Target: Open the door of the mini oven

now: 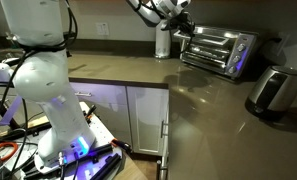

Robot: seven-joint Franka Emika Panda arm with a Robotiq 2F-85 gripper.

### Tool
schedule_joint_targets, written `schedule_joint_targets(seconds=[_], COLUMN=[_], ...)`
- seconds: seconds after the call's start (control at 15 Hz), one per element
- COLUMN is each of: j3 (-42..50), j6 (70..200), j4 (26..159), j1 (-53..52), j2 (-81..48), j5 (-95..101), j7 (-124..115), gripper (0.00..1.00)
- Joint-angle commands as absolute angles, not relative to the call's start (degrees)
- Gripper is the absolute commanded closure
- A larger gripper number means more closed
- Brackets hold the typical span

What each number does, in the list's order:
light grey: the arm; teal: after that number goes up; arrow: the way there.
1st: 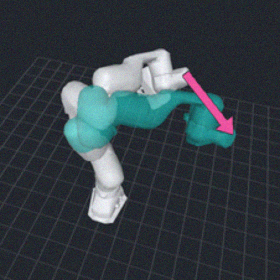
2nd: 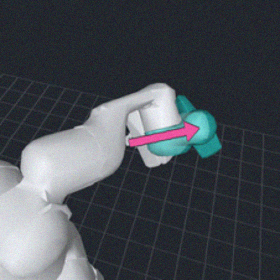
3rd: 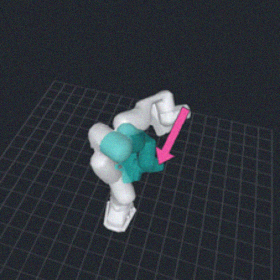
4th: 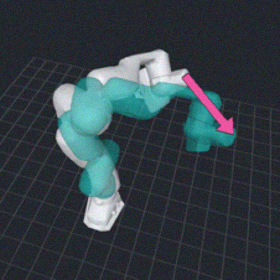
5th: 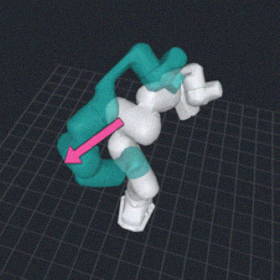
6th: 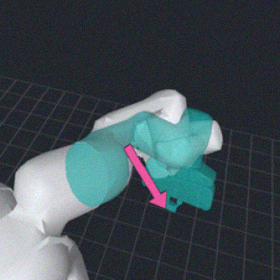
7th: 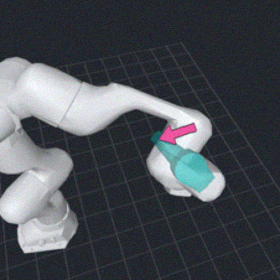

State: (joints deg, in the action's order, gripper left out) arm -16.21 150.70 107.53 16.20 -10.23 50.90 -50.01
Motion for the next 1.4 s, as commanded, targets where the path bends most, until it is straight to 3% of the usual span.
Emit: schedule_joint_targets(seconds=[0.0,0.13,0.27,0.53,1.33], j3=[-9.4,-12.7,-6.3,-2.5,1.3], j6=[149.5,148.7,149.0,148.6,146.3], j4=[109.4,109.2,109.3,109.3,109.6], j1=[9.7,12.8,6.6,3.0,-1.0], j2=[-7.6,-7.8,-7.4,-7.4,-6.7], j5=[46.8,47.4,45.4,43.1,38.8], j7=[-45.8,-45.8,-44.2,-42.1,-37.9], gripper=[1.0,1.0,1.0,1.0,1.0])
